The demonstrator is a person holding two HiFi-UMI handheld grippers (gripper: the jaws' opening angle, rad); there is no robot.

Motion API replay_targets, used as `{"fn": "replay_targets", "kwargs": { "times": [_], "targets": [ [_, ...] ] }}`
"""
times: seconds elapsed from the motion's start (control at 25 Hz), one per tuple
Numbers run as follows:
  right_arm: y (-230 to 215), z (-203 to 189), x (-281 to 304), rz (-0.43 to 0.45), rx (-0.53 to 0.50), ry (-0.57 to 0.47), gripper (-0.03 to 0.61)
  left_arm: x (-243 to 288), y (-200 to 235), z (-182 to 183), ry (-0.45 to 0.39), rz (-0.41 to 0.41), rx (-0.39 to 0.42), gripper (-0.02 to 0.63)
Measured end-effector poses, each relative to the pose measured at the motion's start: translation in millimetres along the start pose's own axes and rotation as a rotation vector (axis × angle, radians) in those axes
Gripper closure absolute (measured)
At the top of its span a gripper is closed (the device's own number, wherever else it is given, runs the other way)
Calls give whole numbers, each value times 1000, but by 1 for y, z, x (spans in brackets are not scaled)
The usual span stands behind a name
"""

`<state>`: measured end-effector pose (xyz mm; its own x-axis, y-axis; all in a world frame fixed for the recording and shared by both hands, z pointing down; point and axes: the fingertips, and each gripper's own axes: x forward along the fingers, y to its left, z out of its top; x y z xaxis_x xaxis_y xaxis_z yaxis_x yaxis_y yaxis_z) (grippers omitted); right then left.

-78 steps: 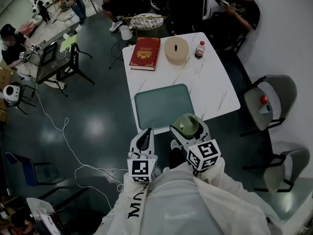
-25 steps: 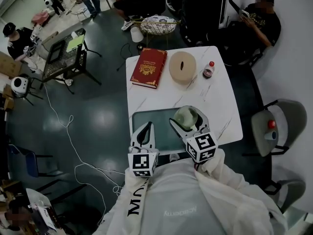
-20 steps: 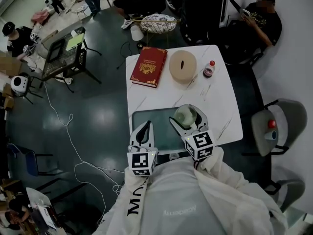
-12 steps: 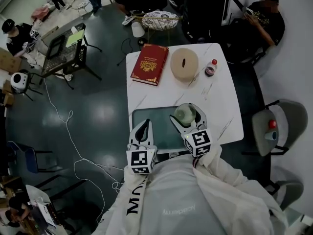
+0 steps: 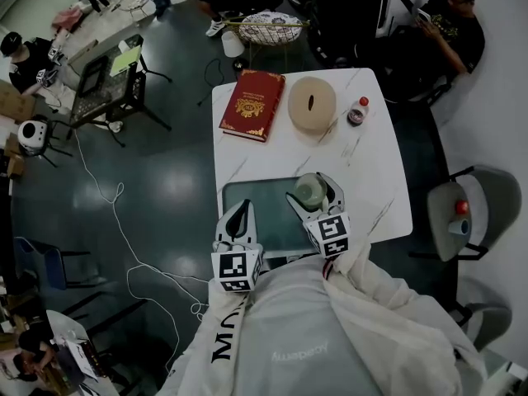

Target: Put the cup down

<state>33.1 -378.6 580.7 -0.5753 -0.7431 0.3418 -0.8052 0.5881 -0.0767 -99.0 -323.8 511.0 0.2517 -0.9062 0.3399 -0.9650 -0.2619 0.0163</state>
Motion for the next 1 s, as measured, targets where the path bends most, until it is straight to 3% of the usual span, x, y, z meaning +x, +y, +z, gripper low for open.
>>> {"fn": "replay_targets", "kwargs": {
  "times": [1.0],
  "targets": [
    [-20,-66,47,-8,-37,116,190,17,13,-9,44,5,-6,603]
  ]
}}
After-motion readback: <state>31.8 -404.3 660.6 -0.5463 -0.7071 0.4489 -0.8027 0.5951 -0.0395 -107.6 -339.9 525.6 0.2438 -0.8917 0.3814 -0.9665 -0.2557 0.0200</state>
